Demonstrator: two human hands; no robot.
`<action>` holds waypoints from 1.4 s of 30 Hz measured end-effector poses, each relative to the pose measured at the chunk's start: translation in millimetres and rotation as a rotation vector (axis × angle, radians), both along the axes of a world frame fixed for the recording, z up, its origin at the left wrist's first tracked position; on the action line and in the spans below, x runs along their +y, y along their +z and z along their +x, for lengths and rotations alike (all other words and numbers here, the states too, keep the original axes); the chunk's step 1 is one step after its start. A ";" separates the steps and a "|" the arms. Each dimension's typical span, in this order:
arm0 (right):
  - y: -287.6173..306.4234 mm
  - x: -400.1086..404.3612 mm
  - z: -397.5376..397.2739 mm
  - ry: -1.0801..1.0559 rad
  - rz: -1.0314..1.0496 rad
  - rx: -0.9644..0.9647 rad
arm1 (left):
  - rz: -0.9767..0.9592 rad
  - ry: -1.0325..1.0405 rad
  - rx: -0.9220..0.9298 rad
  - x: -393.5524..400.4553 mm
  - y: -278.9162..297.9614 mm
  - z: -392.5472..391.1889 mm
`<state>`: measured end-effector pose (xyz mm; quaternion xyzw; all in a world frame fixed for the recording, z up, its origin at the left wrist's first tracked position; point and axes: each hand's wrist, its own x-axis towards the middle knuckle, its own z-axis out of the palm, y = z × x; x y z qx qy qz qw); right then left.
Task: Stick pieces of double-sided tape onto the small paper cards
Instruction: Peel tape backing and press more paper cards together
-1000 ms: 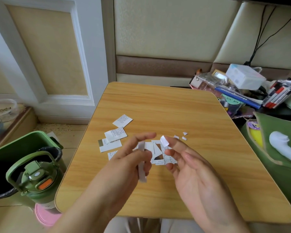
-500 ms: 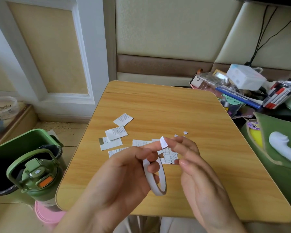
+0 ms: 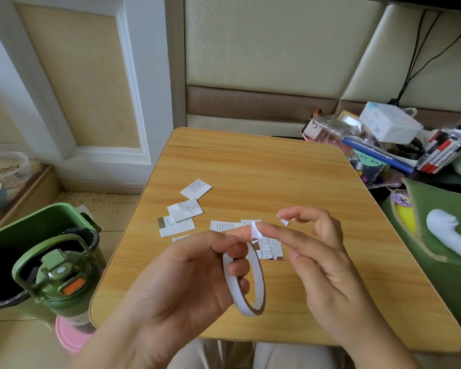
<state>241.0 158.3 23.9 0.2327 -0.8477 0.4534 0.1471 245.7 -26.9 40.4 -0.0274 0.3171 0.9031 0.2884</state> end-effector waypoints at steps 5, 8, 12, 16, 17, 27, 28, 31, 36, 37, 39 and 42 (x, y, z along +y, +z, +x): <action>-2.3 6.1 -3.7 -0.030 0.098 0.095 | -0.023 -0.002 -0.015 -1.2 1.2 -0.6; -5.5 9.3 -6.0 -0.038 0.148 0.148 | -0.026 -0.008 -0.022 -1.7 1.0 -1.1; -7.2 12.9 -9.6 -0.067 0.251 0.224 | -0.016 -0.008 -0.014 -2.6 0.2 -1.9; -8.2 17.9 -13.7 -0.081 0.328 0.268 | -0.031 0.003 -0.019 -2.2 1.1 -2.1; -9.3 18.4 -14.8 -0.089 0.352 0.277 | -0.038 0.007 -0.020 -2.2 1.2 -2.3; -10.4 13.6 -22.0 -0.254 0.574 0.400 | -0.070 0.098 -0.032 1.3 -1.3 -7.8; -10.6 12.0 -21.8 -0.270 0.578 0.390 | -0.087 0.123 -0.037 2.1 -1.5 -8.2; -12.4 7.7 -20.8 -0.309 0.602 0.350 | -0.128 0.175 -0.022 6.4 0.1 -8.2; -19.7 13.4 -23.4 -0.401 0.503 0.248 | -0.248 0.253 0.116 6.8 1.8 -6.5; -18.3 12.6 -22.0 -0.390 0.449 0.241 | -0.271 0.260 0.153 5.8 1.4 -6.3; -9.2 5.3 -14.7 -0.346 0.300 0.244 | -0.301 0.272 0.207 4.9 -0.2 -5.4; 12.1 -12.2 0.1 -0.285 0.113 0.261 | -0.365 0.297 0.262 7.6 0.4 -2.0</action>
